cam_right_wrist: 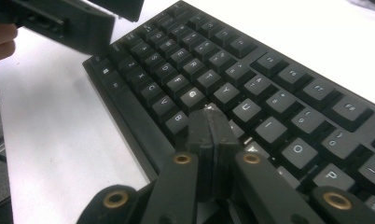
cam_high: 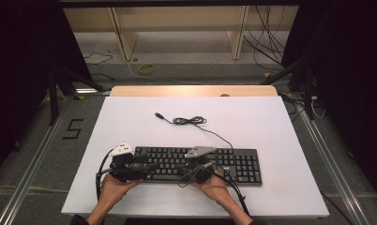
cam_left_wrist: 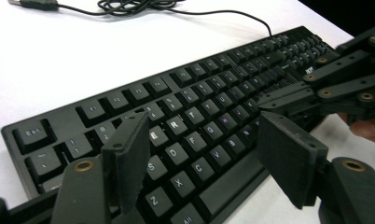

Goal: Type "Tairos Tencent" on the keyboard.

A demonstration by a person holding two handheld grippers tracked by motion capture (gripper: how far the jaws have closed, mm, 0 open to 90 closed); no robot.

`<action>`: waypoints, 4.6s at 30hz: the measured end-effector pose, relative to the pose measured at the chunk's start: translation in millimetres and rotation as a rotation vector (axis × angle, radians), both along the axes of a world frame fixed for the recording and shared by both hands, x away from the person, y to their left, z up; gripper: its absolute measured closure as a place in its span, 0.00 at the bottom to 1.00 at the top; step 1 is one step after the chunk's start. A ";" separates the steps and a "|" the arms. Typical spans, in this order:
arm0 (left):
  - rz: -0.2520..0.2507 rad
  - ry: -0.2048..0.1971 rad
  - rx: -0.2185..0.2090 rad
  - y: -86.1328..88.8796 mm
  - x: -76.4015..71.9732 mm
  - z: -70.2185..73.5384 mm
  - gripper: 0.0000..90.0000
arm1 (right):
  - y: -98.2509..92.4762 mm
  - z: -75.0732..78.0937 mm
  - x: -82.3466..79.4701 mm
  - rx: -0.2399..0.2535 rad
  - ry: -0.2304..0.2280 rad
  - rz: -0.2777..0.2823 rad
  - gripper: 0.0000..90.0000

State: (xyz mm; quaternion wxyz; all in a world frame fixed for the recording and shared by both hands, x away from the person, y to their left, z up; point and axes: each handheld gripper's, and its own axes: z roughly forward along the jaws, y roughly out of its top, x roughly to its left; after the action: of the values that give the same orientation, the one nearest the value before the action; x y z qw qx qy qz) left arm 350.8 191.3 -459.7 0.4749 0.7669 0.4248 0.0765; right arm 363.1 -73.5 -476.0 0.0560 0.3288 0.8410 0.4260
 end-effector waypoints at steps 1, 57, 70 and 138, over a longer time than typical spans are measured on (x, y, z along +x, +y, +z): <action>-0.002 -0.001 0.000 -0.2 -0.8 -0.5 0.38 | 1.1 -0.9 0.4 0.000 -0.003 0.001 1.00; -0.001 0.010 -0.020 0.0 5.3 -5.7 0.38 | -61.0 23.9 -9.6 0.111 -0.047 -0.060 0.50; -0.005 0.011 -0.025 -2.7 9.6 -5.0 0.39 | -74.8 25.9 -22.4 0.128 -0.060 -0.078 0.43; -0.085 0.018 0.184 -48.8 43.4 -21.7 0.99 | -95.7 27.0 -38.6 0.139 -0.096 -0.129 0.38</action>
State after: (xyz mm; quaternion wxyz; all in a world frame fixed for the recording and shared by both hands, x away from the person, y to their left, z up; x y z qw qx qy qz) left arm 394.2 142.5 -481.4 0.4013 0.8253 0.3873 0.0881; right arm 324.5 -169.2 -449.0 0.1005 0.3645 0.7829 0.4941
